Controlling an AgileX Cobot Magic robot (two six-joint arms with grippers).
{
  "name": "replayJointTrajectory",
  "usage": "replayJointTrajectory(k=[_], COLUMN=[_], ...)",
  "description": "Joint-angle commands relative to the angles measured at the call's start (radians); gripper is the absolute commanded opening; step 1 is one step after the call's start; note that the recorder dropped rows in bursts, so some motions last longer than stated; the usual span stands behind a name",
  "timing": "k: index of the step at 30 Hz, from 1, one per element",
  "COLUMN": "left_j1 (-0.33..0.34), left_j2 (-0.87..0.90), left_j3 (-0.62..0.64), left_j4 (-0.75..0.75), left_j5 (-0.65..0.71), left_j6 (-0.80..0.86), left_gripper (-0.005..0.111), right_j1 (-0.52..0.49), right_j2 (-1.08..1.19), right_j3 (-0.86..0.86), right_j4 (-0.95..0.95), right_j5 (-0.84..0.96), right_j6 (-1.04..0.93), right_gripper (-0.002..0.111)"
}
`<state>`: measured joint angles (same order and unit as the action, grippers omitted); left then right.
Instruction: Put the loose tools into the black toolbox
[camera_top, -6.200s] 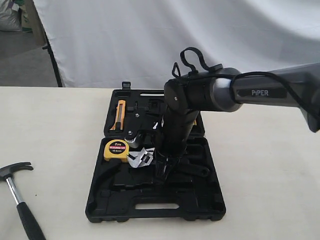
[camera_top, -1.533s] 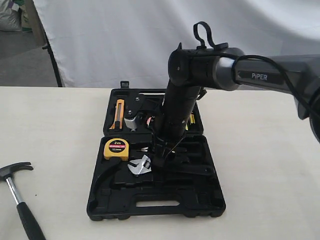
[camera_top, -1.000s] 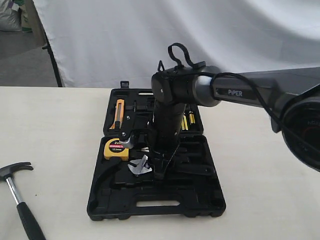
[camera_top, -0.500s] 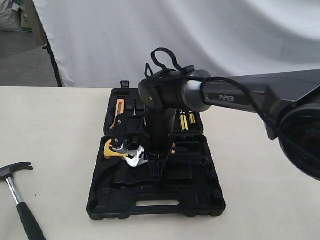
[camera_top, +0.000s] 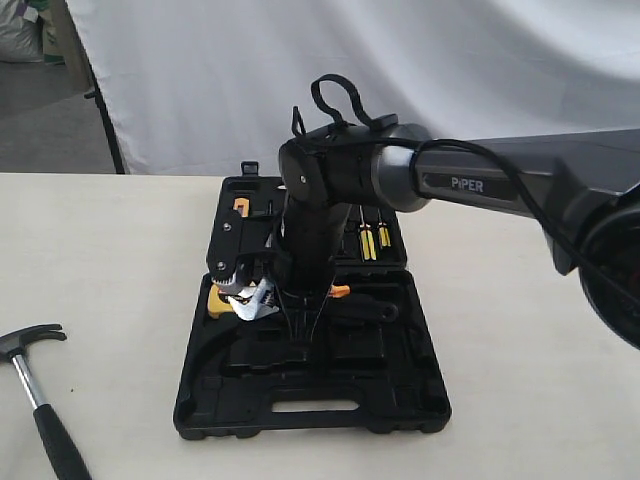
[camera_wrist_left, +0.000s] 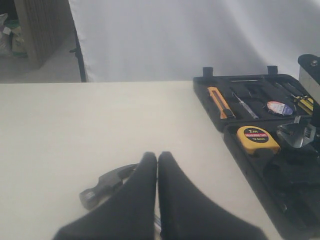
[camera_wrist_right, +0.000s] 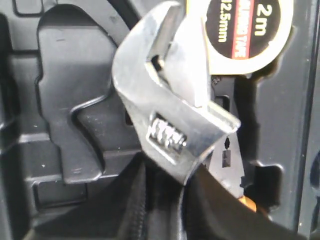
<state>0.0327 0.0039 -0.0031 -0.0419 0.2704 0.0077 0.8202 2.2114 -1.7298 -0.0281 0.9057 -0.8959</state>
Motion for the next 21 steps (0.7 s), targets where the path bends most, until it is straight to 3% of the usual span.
replayJointTrajectory(k=[1,21], left_j1=[-0.008,-0.008], left_j2=[-0.004,-0.004], left_j3=[0.003,0.003], left_j4=[0.005,0.005], left_j5=[-0.002,-0.002], left_j6=[-0.008,-0.008], left_gripper=[0.001,0.001], right_j1=[-0.001,0.001], right_j2=[-0.006,0.06], right_j3=[-0.002,-0.002], right_j4=[0.004,0.028], right_j5=[-0.002,0.034], right_j6=[-0.01,0.003], right_gripper=[0.0,0.0])
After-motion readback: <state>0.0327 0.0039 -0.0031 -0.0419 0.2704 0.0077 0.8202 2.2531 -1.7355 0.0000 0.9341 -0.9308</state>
